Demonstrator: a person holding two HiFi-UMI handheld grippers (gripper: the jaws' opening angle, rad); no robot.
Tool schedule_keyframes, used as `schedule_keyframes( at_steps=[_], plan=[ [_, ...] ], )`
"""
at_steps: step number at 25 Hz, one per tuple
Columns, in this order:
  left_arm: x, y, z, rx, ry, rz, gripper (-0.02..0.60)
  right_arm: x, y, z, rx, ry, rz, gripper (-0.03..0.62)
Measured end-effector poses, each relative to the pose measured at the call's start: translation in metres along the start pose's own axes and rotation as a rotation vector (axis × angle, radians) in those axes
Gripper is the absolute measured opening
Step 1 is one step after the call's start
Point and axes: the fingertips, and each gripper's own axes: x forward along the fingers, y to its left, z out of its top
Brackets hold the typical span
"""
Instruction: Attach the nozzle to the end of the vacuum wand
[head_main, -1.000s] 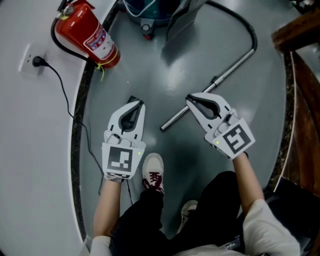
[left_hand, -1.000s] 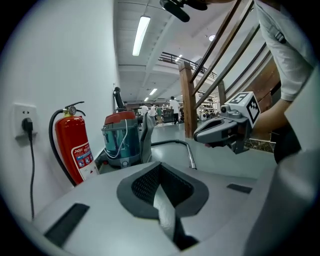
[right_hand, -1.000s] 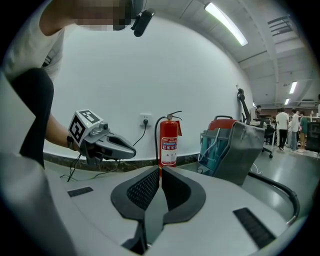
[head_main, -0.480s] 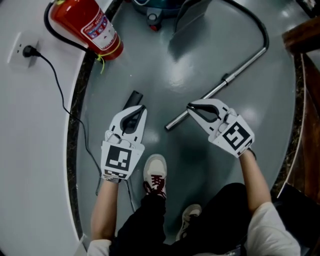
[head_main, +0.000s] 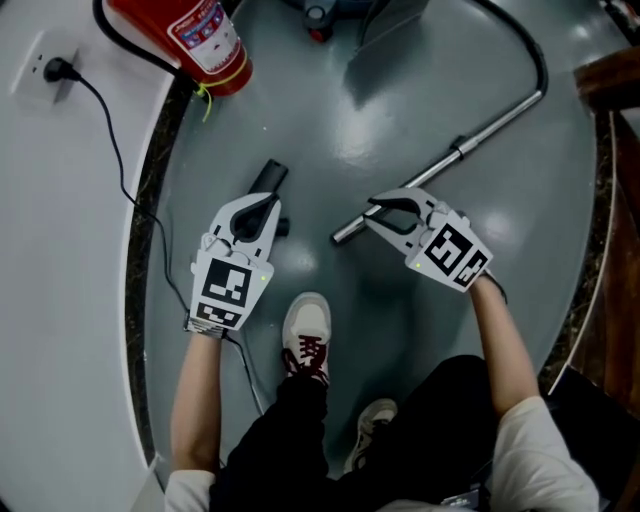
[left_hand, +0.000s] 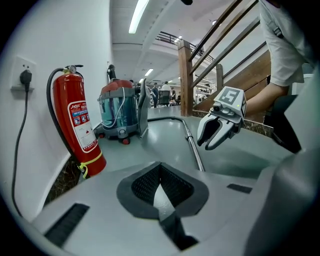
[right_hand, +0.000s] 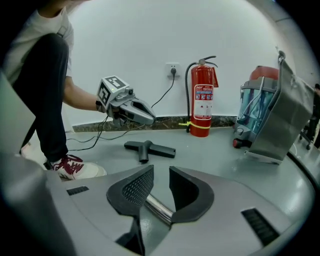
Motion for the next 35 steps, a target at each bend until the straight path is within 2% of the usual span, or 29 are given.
schedule_keyframes(
  at_steps=[2,3,7,9,12,17,23,29,32,35],
  plan=[
    [0.002,-0.002,-0.01,0.0,0.029,-0.024,0.024,0.008,0.003,-0.008,-0.035,0.037,0.033,0.137],
    [0.002,-0.003,-0.014,0.004,0.045,-0.038,0.047,0.013,0.005,-0.012,-0.06,0.061,0.053,0.145],
    [0.004,-0.011,-0.035,0.037,0.12,-0.115,0.059,0.029,0.01,-0.032,-0.199,0.185,0.146,0.181],
    [0.005,-0.015,-0.045,0.056,0.159,-0.161,0.071,0.033,0.008,-0.039,-0.245,0.222,0.163,0.205],
    [0.007,-0.018,-0.056,0.072,0.199,-0.224,0.086,0.036,0.004,-0.05,-0.266,0.259,0.181,0.215],
    [0.009,-0.019,-0.075,0.091,0.261,-0.29,0.107,0.04,0.012,-0.074,-0.266,0.335,0.258,0.219],
    [0.014,-0.023,-0.102,0.174,0.389,-0.367,0.121,0.048,0.016,-0.099,-0.402,0.459,0.336,0.221],
    [0.017,-0.031,-0.121,0.229,0.528,-0.477,0.147,0.056,0.017,-0.114,-0.484,0.514,0.344,0.222],
    [0.018,-0.029,-0.124,0.252,0.563,-0.497,0.155,0.059,0.008,-0.113,-0.497,0.511,0.309,0.222],
    [0.018,-0.03,-0.129,0.259,0.571,-0.516,0.174,0.056,-0.004,-0.122,-0.49,0.553,0.285,0.222]
  ],
)
